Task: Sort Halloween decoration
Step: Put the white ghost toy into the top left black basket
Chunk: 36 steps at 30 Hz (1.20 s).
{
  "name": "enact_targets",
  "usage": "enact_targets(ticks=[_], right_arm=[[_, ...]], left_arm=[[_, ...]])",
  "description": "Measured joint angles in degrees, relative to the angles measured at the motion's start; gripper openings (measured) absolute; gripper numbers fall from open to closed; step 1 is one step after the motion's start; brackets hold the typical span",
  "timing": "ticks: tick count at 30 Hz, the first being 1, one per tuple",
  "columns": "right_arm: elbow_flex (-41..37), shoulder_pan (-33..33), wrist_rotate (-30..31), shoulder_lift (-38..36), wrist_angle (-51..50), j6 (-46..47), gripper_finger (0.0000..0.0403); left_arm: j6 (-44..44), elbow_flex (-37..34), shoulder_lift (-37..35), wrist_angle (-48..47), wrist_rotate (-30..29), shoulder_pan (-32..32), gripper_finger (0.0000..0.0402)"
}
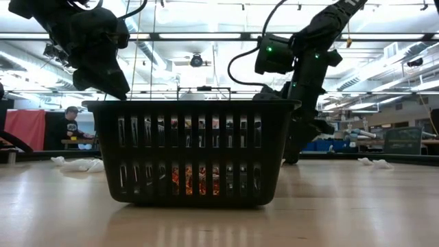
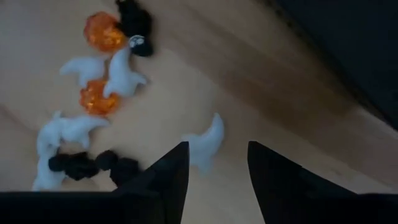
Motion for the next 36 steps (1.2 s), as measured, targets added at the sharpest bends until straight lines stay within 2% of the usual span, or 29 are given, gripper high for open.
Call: enact_targets(ticks=[5, 12, 20, 31, 36], right_arm=[[-0.43, -0.09, -2.34, 0.03, 2.87, -1.57, 0.0167], [-0.1, 0.15, -5.18, 4.34, 4.89, -1.29, 0.0167], [-0.18, 1.67, -2.77, 4.38, 3.78, -0.64, 0.0163], [-0.32, 1.68, -2.72, 4.2, 3.01, -1.78, 0.011], [-0.32, 1.68, -2.9, 4.2, 2.96, -1.74, 0.0105]], left_arm=[[-0.08, 0.0, 0.0, 0.02, 0.0, 0.0, 0.0155], [-1.6, 0.0, 0.0, 0.87, -0.02, 0.12, 0.0155], [-1.53, 0.0, 0.0, 1.31, -0.01, 0.13, 0.0155], [-1.49, 0.0, 0.02, 3.13, 0.0, 0.13, 0.0155], [-1.49, 0.0, 0.02, 3.55, 0.0, 0.13, 0.0155]])
